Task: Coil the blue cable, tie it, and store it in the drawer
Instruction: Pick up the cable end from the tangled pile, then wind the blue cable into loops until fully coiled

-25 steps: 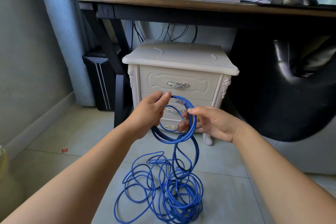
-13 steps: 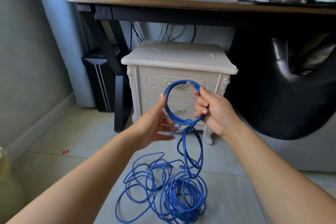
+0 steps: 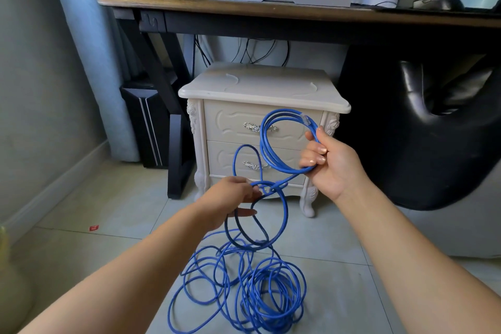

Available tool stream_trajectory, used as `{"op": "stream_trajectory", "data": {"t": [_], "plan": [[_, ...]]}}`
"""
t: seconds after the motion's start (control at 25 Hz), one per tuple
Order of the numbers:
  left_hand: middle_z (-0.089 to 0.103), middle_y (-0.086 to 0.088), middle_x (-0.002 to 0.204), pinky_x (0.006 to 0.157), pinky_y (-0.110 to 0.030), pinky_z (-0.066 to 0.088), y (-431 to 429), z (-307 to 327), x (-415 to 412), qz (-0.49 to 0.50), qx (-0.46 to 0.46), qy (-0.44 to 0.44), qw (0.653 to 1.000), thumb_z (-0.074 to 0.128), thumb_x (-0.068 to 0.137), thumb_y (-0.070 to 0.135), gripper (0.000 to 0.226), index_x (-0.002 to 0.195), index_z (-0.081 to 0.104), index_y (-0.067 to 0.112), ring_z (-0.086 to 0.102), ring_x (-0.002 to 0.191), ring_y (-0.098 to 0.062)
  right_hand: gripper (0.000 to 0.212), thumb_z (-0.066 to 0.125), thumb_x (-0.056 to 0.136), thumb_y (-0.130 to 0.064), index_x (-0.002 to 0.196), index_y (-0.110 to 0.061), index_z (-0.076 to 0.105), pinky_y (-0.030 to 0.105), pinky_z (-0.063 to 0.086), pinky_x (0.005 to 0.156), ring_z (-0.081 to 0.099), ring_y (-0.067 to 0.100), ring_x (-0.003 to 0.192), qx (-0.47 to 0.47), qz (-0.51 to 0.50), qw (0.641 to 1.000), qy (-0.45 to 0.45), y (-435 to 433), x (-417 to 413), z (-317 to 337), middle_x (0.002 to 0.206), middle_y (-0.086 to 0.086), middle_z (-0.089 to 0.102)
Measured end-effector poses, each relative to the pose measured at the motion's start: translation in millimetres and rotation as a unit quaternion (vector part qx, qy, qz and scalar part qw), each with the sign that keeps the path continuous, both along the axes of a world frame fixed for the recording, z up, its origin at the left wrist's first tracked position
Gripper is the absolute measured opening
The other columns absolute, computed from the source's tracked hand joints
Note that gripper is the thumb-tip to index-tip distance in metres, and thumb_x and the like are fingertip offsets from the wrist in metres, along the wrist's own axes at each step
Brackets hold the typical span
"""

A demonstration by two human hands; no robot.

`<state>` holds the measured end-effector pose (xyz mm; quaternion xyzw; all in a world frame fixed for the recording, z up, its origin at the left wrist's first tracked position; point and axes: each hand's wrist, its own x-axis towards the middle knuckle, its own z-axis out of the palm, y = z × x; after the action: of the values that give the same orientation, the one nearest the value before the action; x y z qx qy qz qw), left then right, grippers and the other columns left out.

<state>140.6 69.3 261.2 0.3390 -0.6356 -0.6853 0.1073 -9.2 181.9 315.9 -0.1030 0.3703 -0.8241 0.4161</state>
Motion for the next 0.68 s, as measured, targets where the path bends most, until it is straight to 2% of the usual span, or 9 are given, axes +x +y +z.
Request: {"op": "stream_trajectory", "data": {"t": [0.08, 0.2, 0.36, 0.44, 0.52, 0.6, 0.68], "plan": [[0.07, -0.009, 0.089, 0.064, -0.031, 0.06, -5, 3, 1, 0.033, 0.05, 0.01, 0.998, 0.046, 0.097, 0.002, 0.019, 0.086, 0.061, 0.007, 0.07, 0.09, -0.021, 0.028, 0.043, 0.103, -0.025, 0.082, -0.01, 0.054, 0.016, 0.026, 0.037, 0.023, 0.004, 0.033, 0.02, -0.014, 0.999, 0.03, 5, -4, 1, 0.042, -0.009, 0.028], [0.07, -0.012, 0.087, 0.052, -0.025, 0.056, -8, 7, 2, 0.051, 0.046, 0.003, 0.998, 0.043, 0.098, 0.001, 0.02, 0.085, 0.058, 0.005, 0.072, 0.079, -0.026, 0.026, 0.041, 0.104, -0.023, 0.085, -0.008, 0.052, 0.017, 0.024, 0.038, 0.022, 0.003, 0.033, 0.069, -0.028, 0.988, 0.134, 9, -7, 0, 0.043, -0.01, 0.03], [0.069, -0.015, 0.088, 0.05, -0.027, 0.057, -6, 12, 2, 0.068, 0.07, 0.013, 0.995, 0.04, 0.099, 0.001, 0.019, 0.09, 0.056, 0.001, 0.074, 0.068, -0.026, 0.024, 0.04, 0.105, -0.021, 0.087, -0.009, 0.052, 0.019, 0.021, 0.04, 0.02, 0.003, 0.037, 0.162, -0.007, 0.94, 0.302, 10, 0, -4, 0.046, -0.011, 0.028], [0.07, -0.018, 0.093, 0.06, -0.033, 0.061, -4, 15, 1, 0.077, 0.111, 0.042, 0.99, 0.037, 0.099, 0.0, 0.02, 0.092, 0.056, 0.001, 0.074, 0.076, -0.03, 0.023, 0.04, 0.104, -0.019, 0.086, -0.01, 0.051, 0.018, 0.021, 0.039, 0.02, 0.003, 0.036, 0.217, 0.03, 0.904, 0.368, 9, 6, -8, 0.045, -0.011, 0.028], [0.071, -0.017, 0.092, 0.074, -0.039, 0.061, -4, 18, 0, 0.092, 0.138, 0.071, 0.984, 0.039, 0.098, -0.002, 0.022, 0.091, 0.059, 0.001, 0.072, 0.083, -0.028, 0.023, 0.043, 0.103, -0.021, 0.086, -0.011, 0.052, 0.02, 0.024, 0.04, 0.023, 0.004, 0.035, 0.287, 0.063, 0.847, 0.444, 6, 10, -15, 0.048, -0.007, 0.029], [0.071, -0.013, 0.089, 0.078, -0.038, 0.059, -6, 19, -1, 0.099, 0.135, 0.081, 0.983, 0.045, 0.096, -0.002, 0.018, 0.093, 0.063, 0.0, 0.069, 0.083, -0.023, 0.023, 0.046, 0.101, -0.027, 0.086, -0.013, 0.056, 0.026, 0.032, 0.05, 0.031, 0.009, 0.042, 0.353, 0.07, 0.772, 0.524, 3, 12, -24, 0.054, -0.004, 0.035], [0.07, -0.012, 0.095, 0.079, -0.035, 0.056, -5, 19, -1, 0.081, 0.122, 0.083, 0.986, 0.05, 0.095, -0.001, 0.016, 0.099, 0.065, 0.0, 0.066, 0.086, -0.02, 0.025, 0.046, 0.101, -0.031, 0.092, -0.011, 0.058, 0.031, 0.035, 0.06, 0.036, 0.013, 0.052, 0.385, 0.068, 0.724, 0.568, 0, 17, -29, 0.06, -0.004, 0.041]]}}
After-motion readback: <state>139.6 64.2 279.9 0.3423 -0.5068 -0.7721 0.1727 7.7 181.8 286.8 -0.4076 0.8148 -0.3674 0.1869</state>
